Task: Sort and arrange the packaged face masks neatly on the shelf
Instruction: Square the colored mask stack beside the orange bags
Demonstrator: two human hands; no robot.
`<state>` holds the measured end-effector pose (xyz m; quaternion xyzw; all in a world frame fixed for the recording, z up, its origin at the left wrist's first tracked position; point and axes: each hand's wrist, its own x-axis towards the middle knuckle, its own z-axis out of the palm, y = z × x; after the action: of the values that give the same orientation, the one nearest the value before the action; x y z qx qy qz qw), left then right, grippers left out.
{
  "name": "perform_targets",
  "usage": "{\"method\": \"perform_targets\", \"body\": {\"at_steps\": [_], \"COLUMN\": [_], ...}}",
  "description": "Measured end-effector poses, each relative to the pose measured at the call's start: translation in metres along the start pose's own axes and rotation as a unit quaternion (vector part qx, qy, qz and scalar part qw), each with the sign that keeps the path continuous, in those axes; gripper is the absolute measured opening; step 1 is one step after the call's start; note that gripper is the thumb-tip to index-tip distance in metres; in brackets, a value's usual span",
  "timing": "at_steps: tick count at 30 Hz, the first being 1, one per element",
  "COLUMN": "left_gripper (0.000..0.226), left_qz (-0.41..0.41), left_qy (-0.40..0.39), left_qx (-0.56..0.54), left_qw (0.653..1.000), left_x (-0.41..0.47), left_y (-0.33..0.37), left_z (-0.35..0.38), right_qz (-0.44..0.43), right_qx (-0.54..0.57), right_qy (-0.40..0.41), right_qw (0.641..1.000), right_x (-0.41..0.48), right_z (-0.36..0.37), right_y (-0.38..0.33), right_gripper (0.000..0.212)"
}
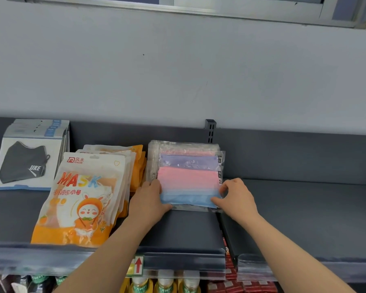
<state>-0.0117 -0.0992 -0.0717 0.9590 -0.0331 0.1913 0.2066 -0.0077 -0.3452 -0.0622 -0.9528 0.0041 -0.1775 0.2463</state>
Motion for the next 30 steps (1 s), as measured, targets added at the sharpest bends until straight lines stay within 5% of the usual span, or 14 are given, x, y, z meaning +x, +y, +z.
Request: {"method": "perform_targets", "body": {"at_steps": [9, 18, 23, 30], "left_gripper": [0.079, 0.052, 0.051, 0.060], "left_qz": [-0.058, -0.017, -0.044, -0.061], "left_qy": [0.017, 0.130, 0.101, 0.066], "left_qx": [0.001, -0.023, 0.056, 0.053], "left_qw": [0.998, 0.991, 0.992, 0.995], "left_x": [-0.004, 0.014, 0.019, 0.012], "left_y": [-0.001, 0.013, 0.012, 0.004], "left_z": [0.004, 0.001, -0.001, 0.004], "right_qz": [0.033, -0.027, -0.029, -0.025], "right_qx": [0.100, 0.089, -0.016, -0.001], "right_qy": [-0.004, 0.076, 0.029, 0.014], "right_qw": [0.994, 0.993, 0.999, 1.000], "right_x": [-0.002, 0.015, 0.021, 0.015], "right_z": [0.007, 0.001, 0.008, 0.005], "right_y": [0.000, -0.006, -0.003, 0.002], "right_gripper": [0.026, 0.026, 0.018, 0.020]}}
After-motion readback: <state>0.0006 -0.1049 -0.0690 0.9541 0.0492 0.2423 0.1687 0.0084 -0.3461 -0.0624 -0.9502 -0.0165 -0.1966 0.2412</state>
